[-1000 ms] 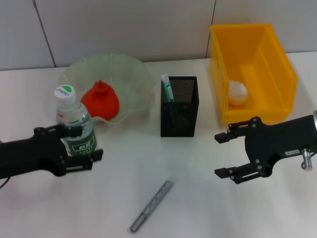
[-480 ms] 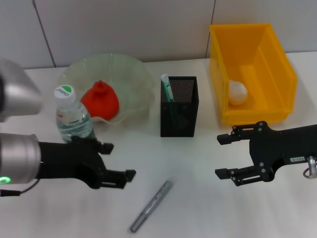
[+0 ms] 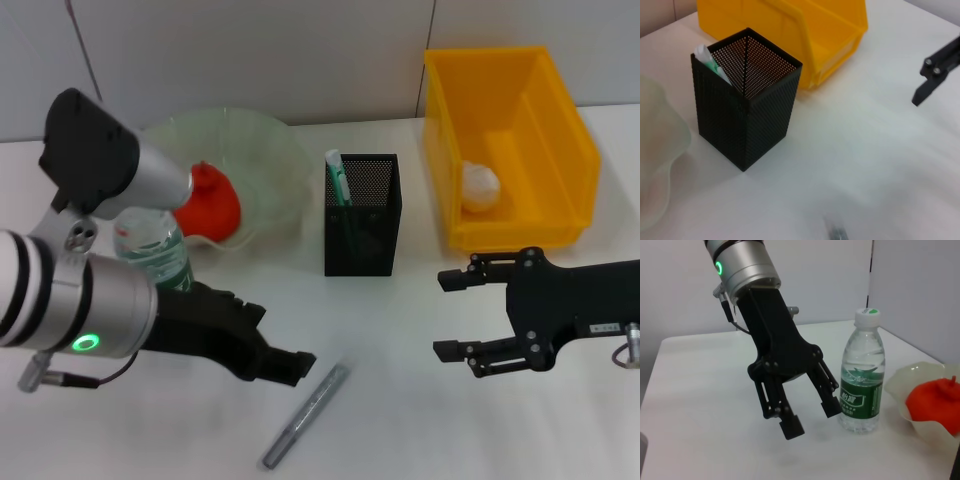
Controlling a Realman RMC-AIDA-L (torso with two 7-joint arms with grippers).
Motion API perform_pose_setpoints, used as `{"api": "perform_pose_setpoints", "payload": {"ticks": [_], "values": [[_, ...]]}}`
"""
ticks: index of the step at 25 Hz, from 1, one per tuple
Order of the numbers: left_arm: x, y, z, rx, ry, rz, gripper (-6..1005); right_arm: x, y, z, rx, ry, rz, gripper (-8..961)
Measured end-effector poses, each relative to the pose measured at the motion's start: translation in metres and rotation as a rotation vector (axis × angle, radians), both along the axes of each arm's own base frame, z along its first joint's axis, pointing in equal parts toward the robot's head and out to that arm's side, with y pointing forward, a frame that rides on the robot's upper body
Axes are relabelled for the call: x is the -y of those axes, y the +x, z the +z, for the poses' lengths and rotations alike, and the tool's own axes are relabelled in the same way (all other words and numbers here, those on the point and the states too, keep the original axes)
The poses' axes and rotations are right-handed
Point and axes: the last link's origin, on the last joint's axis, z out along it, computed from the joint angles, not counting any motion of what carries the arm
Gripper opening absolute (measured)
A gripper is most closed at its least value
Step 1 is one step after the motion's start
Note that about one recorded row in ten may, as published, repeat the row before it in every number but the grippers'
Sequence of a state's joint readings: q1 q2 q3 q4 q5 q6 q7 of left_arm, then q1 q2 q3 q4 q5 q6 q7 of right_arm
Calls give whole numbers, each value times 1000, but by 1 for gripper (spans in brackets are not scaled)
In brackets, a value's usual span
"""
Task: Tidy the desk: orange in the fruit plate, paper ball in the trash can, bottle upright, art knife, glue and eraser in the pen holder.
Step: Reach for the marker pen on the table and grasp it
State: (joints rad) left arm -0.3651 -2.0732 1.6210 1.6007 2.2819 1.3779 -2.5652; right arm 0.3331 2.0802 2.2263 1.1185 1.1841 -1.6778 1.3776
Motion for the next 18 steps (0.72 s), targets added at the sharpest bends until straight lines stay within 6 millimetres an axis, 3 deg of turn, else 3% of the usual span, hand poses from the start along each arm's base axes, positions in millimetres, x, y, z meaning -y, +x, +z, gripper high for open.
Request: {"api": "perform_pose_setpoints", "payload": {"ticks": [18], "values": [[-8, 13, -29, -70, -8, 13, 839, 16, 37, 10, -64, 78, -105, 775]]}}
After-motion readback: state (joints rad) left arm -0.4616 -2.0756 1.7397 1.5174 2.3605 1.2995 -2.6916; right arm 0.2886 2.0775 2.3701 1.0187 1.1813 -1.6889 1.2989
